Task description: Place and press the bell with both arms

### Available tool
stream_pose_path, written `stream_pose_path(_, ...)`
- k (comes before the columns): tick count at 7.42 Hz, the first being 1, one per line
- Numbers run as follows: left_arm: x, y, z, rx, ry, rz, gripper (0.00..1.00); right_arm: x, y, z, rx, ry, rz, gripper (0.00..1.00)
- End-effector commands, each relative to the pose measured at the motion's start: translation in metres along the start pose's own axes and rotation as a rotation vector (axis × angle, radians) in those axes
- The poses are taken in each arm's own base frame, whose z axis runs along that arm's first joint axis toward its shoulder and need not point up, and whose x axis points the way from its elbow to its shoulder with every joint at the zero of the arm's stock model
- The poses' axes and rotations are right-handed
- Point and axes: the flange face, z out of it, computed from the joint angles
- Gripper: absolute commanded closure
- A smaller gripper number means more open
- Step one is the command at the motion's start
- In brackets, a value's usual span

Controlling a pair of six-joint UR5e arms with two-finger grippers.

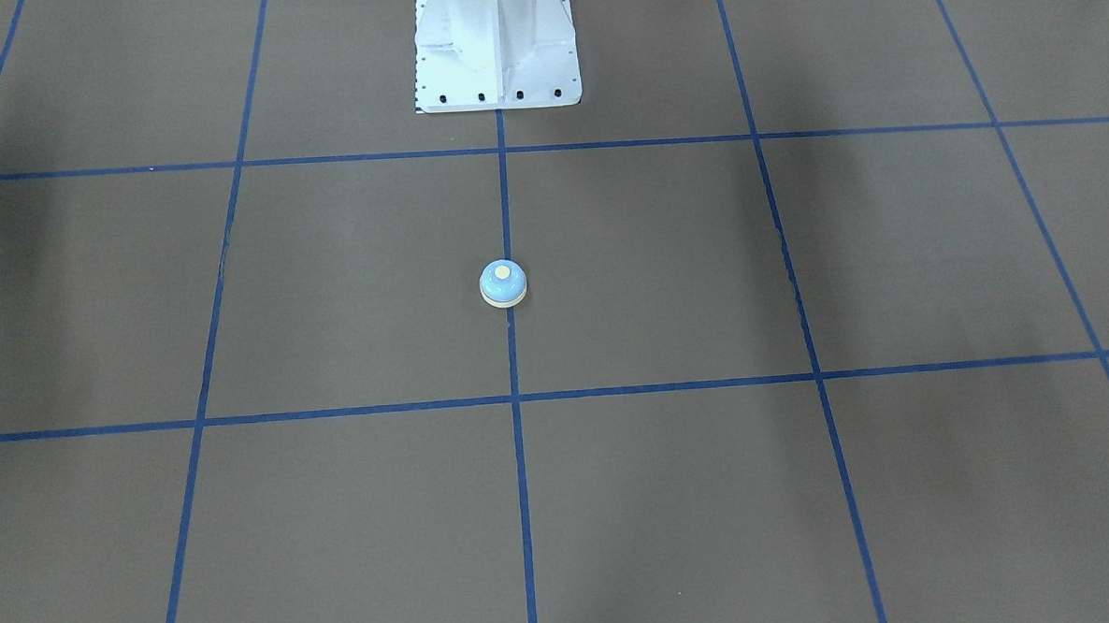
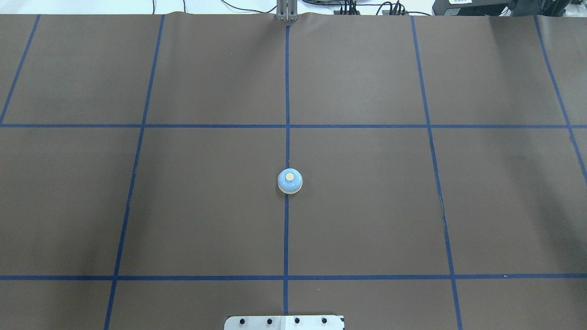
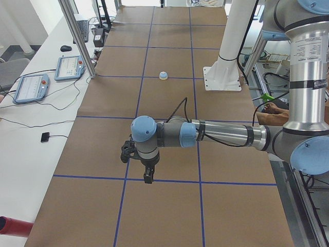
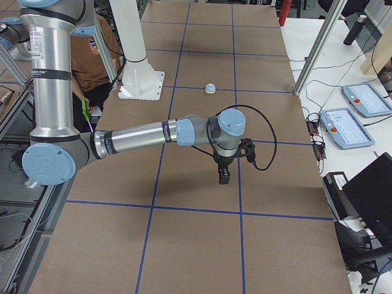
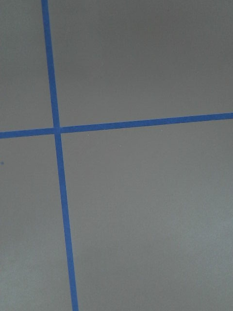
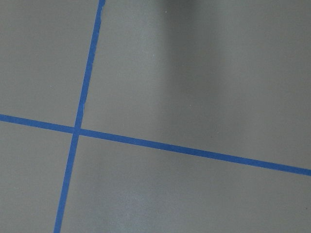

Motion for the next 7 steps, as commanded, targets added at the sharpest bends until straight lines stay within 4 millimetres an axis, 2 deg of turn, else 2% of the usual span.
stream_pose_path(1, -0.0047, 0.0009, 0.0053, -0.010, 0.003, -0.009, 0.00, -0.0014, -0.0019, -0.0013, 0.003, -0.002, -0.001, 0.00)
stream_pose_path(5, -0.0011, -0.0036, 0.0024, -0.005, 0.007, -0.004, 0.00, -0.0037, -0.0041, -0.0040, 0.010, 0.002, -0.009, 0.00)
stream_pose_path(7, -0.0013, -0.0030, 0.0039, -0.008, 0.009, -0.005, 0.00, 0.0040, 0.0016, 0.0038, -0.008, 0.003, 0.006, 0.00)
